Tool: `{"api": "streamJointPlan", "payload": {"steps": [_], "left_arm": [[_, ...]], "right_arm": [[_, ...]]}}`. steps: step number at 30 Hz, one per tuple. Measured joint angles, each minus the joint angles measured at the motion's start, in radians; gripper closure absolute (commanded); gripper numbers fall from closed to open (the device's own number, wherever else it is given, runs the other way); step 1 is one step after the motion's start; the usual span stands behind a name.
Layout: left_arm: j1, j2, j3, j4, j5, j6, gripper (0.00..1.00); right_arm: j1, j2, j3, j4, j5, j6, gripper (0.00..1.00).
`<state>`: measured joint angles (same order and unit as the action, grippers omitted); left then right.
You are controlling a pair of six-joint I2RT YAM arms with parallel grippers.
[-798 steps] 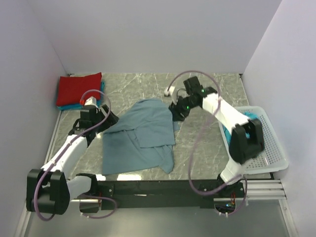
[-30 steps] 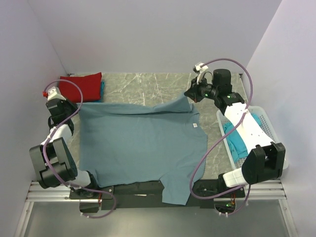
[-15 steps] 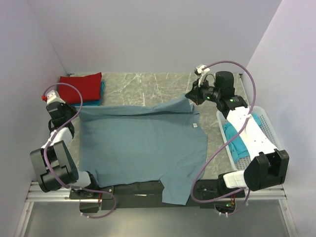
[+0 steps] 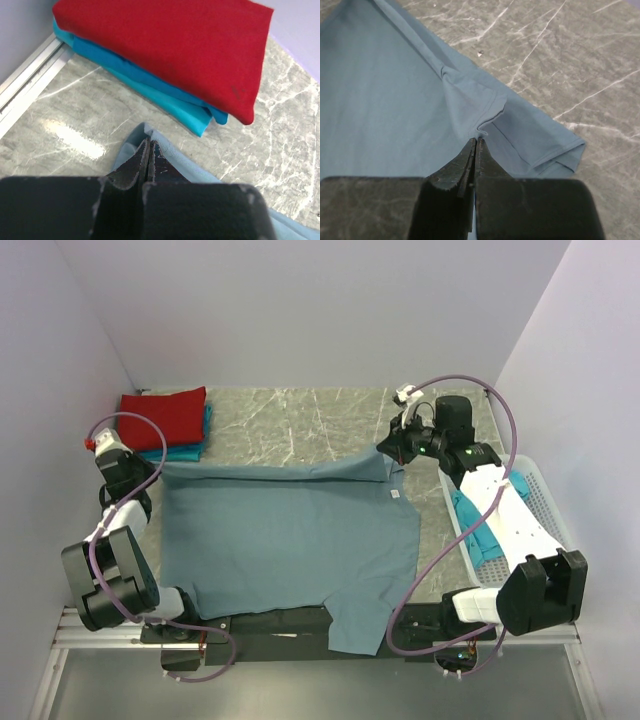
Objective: Fold and stack the t-shirts
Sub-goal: Fold the tshirt
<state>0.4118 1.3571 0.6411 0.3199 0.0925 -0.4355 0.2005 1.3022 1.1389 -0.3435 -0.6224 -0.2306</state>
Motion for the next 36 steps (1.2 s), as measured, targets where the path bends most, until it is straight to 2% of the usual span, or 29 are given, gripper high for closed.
{"api": "streamJointPlan", "payload": {"steps": [10, 26, 34, 36], "left_arm": [[0.0, 0.054, 0.0, -0.075, -0.008, -0.022, 0.99], [0.0, 0.032, -0.02, -0.216, -0.03, -0.057, 0.96], [0.0, -0.053, -0.019, -0.301, -0.037, -0.055, 0.74], [0.0, -0.063, -0.018, -0.327, -0.037, -0.054, 0.64]], "right_arm": [[0.006, -0.024, -0.026, -0.02, 0.001, -0.01, 1.0], [0.006, -0.024, -0.04, -0.042, 0.009, -0.027, 1.0], [0.009, -0.024, -0.066, -0.067, 0.021, -0.041, 1.0], [0.009, -0.024, -0.068, -0.071, 0.025, -0.044, 1.0]]}}
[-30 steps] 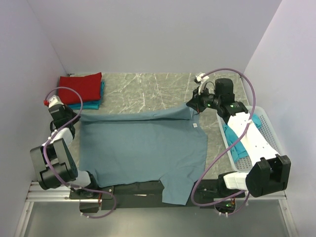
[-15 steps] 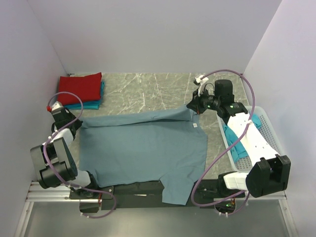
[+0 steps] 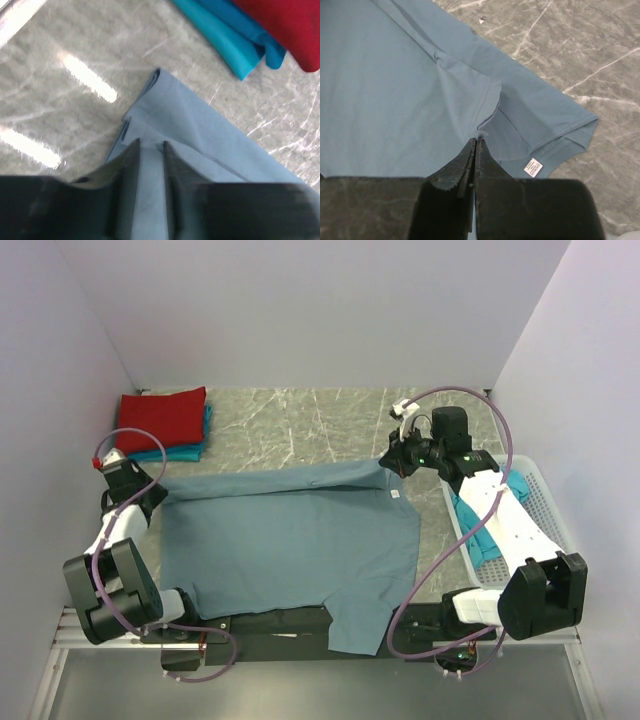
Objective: Fold and stack the t-shirts
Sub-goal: Fold the tshirt
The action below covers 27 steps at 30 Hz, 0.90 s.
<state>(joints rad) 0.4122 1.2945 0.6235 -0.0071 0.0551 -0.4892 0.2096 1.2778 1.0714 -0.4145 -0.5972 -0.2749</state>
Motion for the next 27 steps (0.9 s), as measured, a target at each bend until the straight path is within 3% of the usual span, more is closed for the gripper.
{"api": "streamJointPlan", "payload": {"steps": [4, 12, 27], "left_arm": [[0.006, -0.016, 0.0, -0.074, -0.001, -0.001, 0.53], [0.029, -0.135, 0.008, -0.137, 0.033, -0.001, 0.51], [0.022, -0.283, 0.034, -0.16, 0.31, 0.019, 0.43]], "right_arm": [[0.0, 0.0, 0.0, -0.002, 0.009, -0.006, 1.0], [0.002, 0.0, 0.0, -0.035, 0.013, -0.027, 1.0], [0.063, -0.016, -0.056, -0.094, -0.004, -0.103, 1.0]]}}
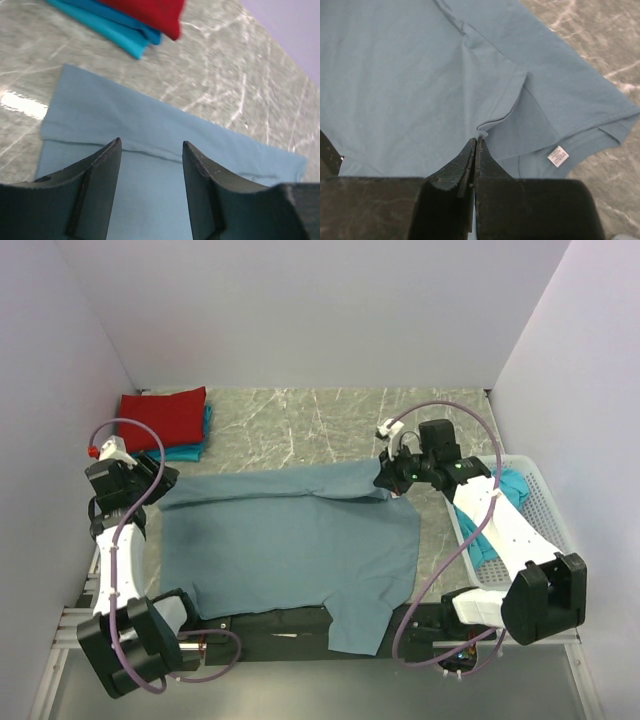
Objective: Fold and stack the t-shirts
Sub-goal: Fold the tshirt
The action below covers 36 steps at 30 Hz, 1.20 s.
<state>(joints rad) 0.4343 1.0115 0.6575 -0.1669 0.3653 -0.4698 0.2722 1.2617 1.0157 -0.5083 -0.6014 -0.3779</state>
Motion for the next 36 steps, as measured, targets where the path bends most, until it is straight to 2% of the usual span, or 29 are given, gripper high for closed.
{"api": "streamJointPlan", "payload": {"steps": [6, 13, 16, 17, 20, 22, 25, 27, 31, 36], "left_arm": [[-0.068, -0.1, -0.011, -0.031, 0.022, 0.039, 0.42], [-0.167, -0.134, -0.012, -0.057, 0.01, 0.074, 0.41], [-0.196, -0.14, -0.012, -0.067, 0.01, 0.085, 0.41], [-0.205, -0.142, -0.012, -0.069, 0.01, 0.087, 0.41], [-0.227, -0.154, -0.012, -0.08, 0.007, 0.091, 0.41], [-0.235, -0.166, -0.012, -0.085, 0.006, 0.092, 0.41], [-0.254, -0.192, -0.012, -0.088, -0.009, 0.092, 0.4], [-0.274, -0.213, -0.012, -0.095, -0.027, 0.096, 0.39], [-0.324, -0.263, -0.012, -0.115, -0.072, 0.118, 0.39], [-0.345, -0.314, -0.012, -0.117, -0.098, 0.137, 0.38]], "right_arm": [[0.045, -0.023, -0.01, -0.027, 0.006, -0.039, 1.0], [0.076, -0.074, -0.03, -0.13, -0.021, -0.204, 1.0], [0.129, -0.087, -0.079, -0.175, -0.019, -0.288, 0.86], [0.155, -0.087, -0.102, -0.187, -0.013, -0.317, 0.74], [0.239, -0.077, -0.165, -0.237, 0.012, -0.384, 0.54], [0.27, -0.062, -0.177, -0.276, 0.019, -0.416, 0.49], [0.249, -0.053, -0.168, -0.289, 0.036, -0.42, 0.37], [0.208, -0.041, -0.132, -0.282, 0.043, -0.394, 0.36], [0.15, 0.126, 0.056, -0.246, 0.048, -0.301, 0.37], [0.145, 0.455, 0.286, -0.171, 0.036, -0.177, 0.37]]}}
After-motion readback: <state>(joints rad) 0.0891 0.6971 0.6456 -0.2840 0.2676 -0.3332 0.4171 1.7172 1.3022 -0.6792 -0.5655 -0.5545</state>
